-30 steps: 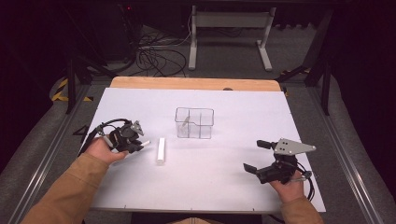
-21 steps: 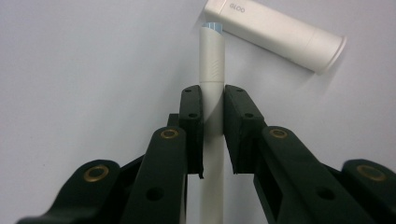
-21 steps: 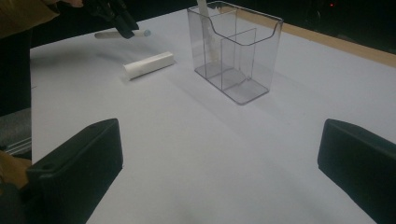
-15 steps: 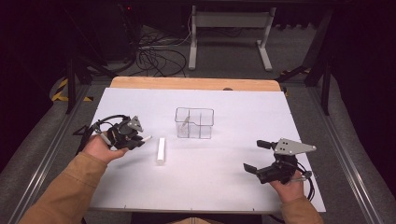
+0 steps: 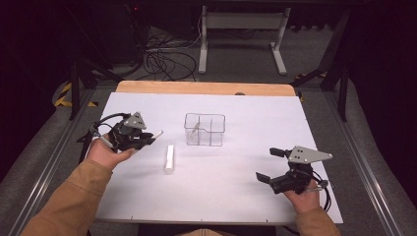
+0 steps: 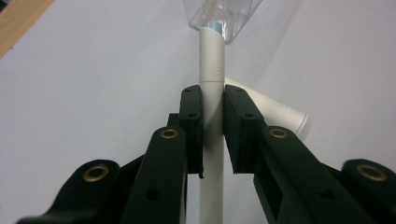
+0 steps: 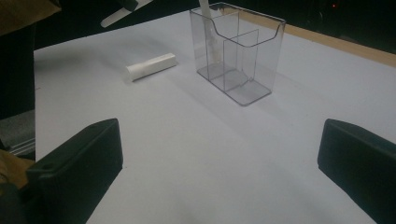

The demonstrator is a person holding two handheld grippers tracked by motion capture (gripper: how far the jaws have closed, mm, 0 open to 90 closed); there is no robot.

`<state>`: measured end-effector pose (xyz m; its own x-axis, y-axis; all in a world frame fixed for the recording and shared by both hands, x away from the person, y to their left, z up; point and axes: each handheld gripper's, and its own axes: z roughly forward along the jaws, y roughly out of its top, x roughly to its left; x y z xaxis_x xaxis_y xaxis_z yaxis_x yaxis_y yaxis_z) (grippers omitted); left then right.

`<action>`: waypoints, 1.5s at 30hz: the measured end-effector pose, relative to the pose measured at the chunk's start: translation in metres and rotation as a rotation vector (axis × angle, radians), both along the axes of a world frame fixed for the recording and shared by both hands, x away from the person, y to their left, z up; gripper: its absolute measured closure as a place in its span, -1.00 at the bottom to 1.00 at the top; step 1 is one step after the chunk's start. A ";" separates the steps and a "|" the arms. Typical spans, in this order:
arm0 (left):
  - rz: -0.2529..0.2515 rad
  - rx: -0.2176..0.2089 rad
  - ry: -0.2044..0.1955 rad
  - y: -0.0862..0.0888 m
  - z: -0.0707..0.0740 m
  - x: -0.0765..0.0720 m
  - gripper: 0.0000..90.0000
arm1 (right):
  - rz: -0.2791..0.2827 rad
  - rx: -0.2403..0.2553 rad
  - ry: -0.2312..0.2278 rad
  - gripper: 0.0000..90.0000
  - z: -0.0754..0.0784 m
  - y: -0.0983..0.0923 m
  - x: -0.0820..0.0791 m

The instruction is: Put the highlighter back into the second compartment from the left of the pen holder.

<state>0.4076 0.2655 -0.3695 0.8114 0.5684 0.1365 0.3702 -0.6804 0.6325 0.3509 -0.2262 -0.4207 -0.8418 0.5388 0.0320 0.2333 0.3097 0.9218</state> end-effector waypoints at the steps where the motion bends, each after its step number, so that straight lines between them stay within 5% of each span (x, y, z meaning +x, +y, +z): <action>1: 0.004 -0.021 -0.005 0.001 0.002 -0.001 0.74 | 0.000 0.000 0.001 -0.99 0.000 0.000 0.000; 19: 0.009 -0.359 -0.098 0.011 0.024 -0.005 0.74 | 0.005 0.000 0.005 -0.99 -0.001 0.000 0.000; 34: 0.014 -0.539 -0.174 0.009 0.031 -0.006 0.74 | 0.007 -0.003 0.006 -0.99 -0.002 0.001 0.000; 45: 0.026 -0.619 -0.215 0.007 0.034 -0.002 0.74 | 0.008 -0.005 0.006 -0.99 -0.002 0.000 0.000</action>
